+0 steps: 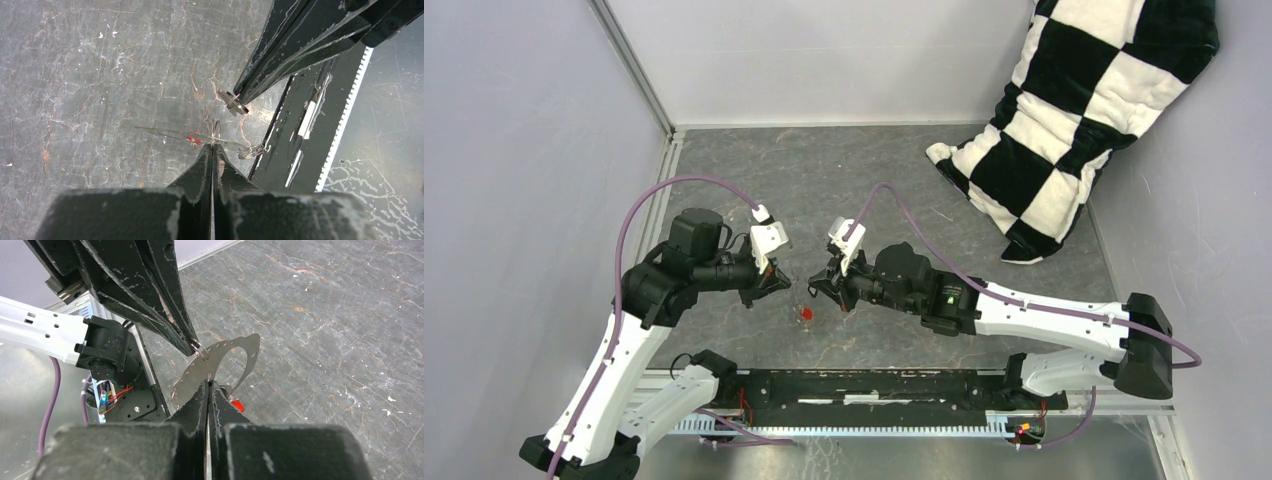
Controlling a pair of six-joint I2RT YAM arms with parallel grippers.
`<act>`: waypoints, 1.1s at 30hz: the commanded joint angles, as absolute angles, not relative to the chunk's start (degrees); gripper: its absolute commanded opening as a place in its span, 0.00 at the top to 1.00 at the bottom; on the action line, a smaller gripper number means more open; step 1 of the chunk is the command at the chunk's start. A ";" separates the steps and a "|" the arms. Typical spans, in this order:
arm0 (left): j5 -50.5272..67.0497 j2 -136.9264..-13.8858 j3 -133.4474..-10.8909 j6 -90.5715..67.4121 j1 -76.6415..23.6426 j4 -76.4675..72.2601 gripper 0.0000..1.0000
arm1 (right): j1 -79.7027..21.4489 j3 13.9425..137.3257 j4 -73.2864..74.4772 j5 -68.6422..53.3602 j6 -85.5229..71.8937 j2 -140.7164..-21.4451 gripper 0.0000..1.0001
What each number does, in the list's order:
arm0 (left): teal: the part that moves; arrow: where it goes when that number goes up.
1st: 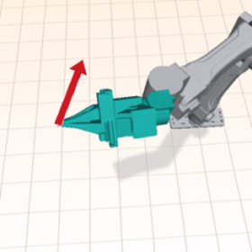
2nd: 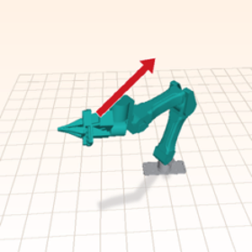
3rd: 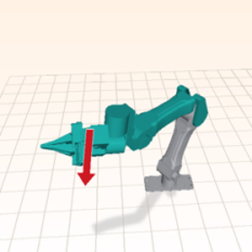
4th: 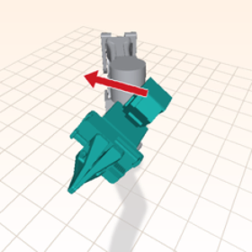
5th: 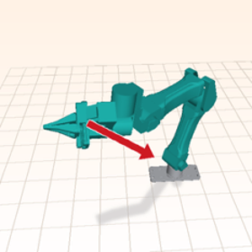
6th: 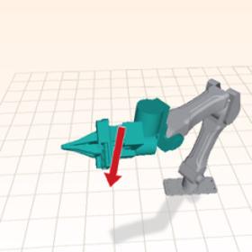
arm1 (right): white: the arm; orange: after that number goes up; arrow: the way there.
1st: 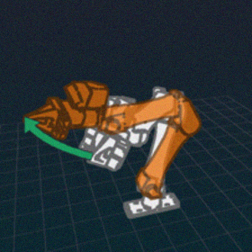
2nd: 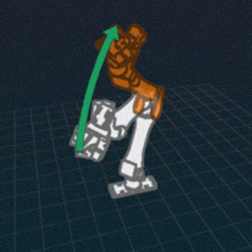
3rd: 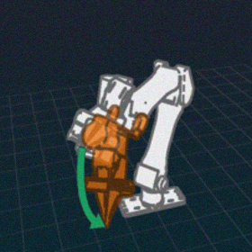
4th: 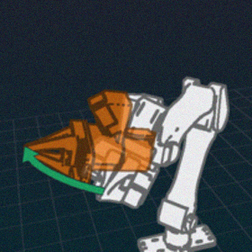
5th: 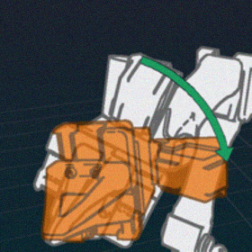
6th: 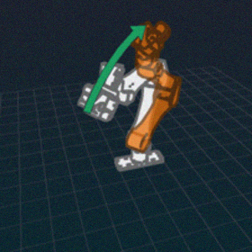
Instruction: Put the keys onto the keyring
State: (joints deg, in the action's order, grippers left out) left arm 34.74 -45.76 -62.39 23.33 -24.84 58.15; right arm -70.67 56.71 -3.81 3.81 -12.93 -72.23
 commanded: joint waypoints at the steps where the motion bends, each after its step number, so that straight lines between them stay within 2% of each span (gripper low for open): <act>1: 35.03 -45.48 -62.67 20.61 -24.79 55.39 0.98 | -71.60 60.36 -6.68 5.96 -12.76 -73.46 1.00; 13: 34.38 -45.51 -62.28 19.78 -24.79 54.32 0.98 | -73.80 60.15 -12.61 10.98 -13.80 -75.07 1.00; 33: 33.65 -43.55 -60.88 22.23 -24.83 53.87 0.98 | -74.34 61.34 -12.74 14.41 -15.53 -77.35 1.00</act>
